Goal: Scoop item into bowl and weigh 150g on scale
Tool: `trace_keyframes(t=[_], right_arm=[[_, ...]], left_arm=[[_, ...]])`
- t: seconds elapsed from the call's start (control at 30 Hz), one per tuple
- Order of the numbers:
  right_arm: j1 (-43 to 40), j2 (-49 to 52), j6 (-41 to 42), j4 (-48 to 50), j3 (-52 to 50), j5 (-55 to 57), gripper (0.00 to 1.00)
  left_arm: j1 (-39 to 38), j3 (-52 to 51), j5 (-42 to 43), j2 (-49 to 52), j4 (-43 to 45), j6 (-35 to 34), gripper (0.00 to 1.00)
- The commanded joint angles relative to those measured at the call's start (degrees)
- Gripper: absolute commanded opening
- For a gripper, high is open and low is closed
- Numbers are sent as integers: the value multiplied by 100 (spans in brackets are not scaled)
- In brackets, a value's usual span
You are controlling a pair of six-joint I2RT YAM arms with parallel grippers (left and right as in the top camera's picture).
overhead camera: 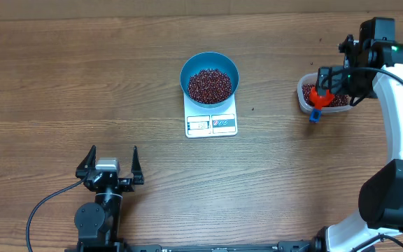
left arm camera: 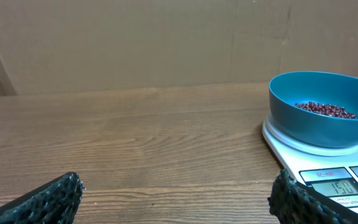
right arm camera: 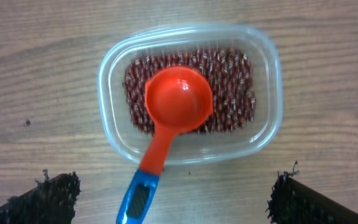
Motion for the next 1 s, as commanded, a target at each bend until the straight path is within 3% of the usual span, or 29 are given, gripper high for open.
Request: trace_keyframes(t=[0.0,0.57,0.97], right_arm=[[-44,-125,-42,116,146,-243,100],[0,-1436,544,2098,-1075,-1373,100],[546,-3550,542,4935,-3816,-1379,100]], left_arm=[[35,-22,0,-55,-13,50,100],[35,-22,0,-55,-13,48,100],[35,-22,0,-55,-13,50,100]])
